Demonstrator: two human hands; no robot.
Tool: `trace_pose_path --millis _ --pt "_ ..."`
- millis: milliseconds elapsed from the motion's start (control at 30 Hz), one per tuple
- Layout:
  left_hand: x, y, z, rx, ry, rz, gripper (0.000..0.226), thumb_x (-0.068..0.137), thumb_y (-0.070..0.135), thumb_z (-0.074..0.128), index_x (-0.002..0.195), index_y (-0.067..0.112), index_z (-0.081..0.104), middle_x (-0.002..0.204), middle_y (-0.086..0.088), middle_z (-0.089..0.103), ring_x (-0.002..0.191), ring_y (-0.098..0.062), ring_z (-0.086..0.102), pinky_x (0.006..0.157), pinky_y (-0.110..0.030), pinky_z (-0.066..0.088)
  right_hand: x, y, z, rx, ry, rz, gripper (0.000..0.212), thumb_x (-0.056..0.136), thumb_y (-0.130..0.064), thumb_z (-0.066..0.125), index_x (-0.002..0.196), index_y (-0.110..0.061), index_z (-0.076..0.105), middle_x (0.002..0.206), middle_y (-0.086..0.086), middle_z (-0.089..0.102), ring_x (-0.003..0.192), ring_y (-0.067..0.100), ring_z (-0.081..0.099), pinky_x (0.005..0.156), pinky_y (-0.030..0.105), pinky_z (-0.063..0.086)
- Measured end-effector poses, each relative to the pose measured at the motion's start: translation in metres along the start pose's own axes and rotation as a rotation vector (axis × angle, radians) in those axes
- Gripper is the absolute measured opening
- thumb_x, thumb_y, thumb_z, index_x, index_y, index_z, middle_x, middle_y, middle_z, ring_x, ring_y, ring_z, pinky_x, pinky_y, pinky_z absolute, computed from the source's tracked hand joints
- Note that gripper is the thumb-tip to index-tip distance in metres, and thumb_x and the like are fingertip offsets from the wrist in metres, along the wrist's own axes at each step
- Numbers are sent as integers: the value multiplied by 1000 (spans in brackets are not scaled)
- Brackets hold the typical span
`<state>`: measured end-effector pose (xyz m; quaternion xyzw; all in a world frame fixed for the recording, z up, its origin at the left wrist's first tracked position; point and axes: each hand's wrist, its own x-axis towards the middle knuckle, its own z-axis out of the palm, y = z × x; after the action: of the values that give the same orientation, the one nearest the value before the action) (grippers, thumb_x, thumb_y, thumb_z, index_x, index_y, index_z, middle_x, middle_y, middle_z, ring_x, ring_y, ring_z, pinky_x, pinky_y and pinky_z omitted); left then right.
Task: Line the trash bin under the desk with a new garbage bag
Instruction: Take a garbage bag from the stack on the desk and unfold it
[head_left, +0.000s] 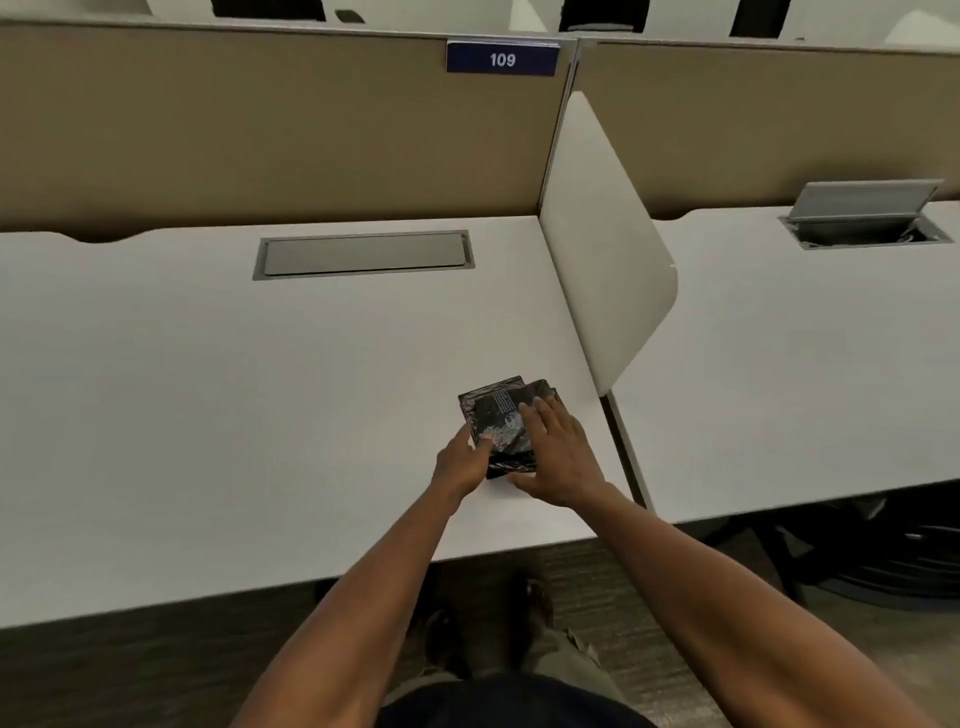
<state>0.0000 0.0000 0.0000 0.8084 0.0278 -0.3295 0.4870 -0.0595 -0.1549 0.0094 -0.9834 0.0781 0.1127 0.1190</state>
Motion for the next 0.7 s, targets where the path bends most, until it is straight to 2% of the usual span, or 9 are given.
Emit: trace_pose_path --millis 67,200,300,400,467,500,567,633,700 --pt "5 1 0 -41 -16 -33 53 108 38 42 159 28 35 162 -6 43 145 -28 43 101 -30 36 5 -1 3 -2 -29 9 111 85 -54 74 166 -19 8 176 10 9 162 28 0 131 49 10" --pt "10 3 3 -71 -48 -72 54 107 40 43 158 24 38 163 -5 41 146 -27 42 115 -40 37 13 2 13 -49 -82 28 111 85 -54 74 166 -18 7 175 12 7 162 31 -1 131 51 10" --pt "14 5 5 -108 -48 -48 47 106 36 44 151 24 48 154 -5 52 131 -23 53 98 -33 42 17 5 20 -53 -102 46 109 87 -53 73 165 -17 8 173 13 13 161 33 7 130 52 14" --pt "18 9 3 -187 -63 -26 27 103 30 46 114 45 65 132 2 67 112 -15 60 88 -32 46 19 7 24 -9 -32 52 87 93 -41 68 163 -17 21 165 10 33 154 30 28 125 48 26" --pt "22 10 -1 -243 -63 -23 41 102 26 49 88 59 67 120 9 71 108 -10 65 85 -31 48 21 10 23 21 44 36 65 97 -29 62 157 -20 37 156 6 49 145 28 43 119 45 34" --pt "23 12 -4 -256 -59 -29 44 101 25 51 84 63 67 120 9 72 107 -8 66 84 -29 49 24 12 21 39 73 27 55 99 -25 59 152 -20 46 151 5 55 140 29 48 116 44 36" --pt "23 15 -11 -259 -36 -42 34 99 26 55 108 56 68 131 3 69 116 -12 65 93 -34 52 30 16 14 83 113 22 43 99 -21 58 141 -19 61 144 6 63 134 30 53 111 44 39" --pt "27 12 -16 -244 -11 -57 44 97 26 56 140 35 57 141 -1 63 128 -21 59 108 -45 48 37 18 4 158 147 16 37 95 -16 63 131 -13 69 141 11 64 129 36 55 107 45 42" --pt "29 8 -21 -219 9 -77 54 97 19 56 150 28 48 141 0 63 124 -19 58 105 -39 47 43 19 -8 246 217 -15 34 91 -11 65 123 -7 73 138 16 64 122 40 58 101 46 47"
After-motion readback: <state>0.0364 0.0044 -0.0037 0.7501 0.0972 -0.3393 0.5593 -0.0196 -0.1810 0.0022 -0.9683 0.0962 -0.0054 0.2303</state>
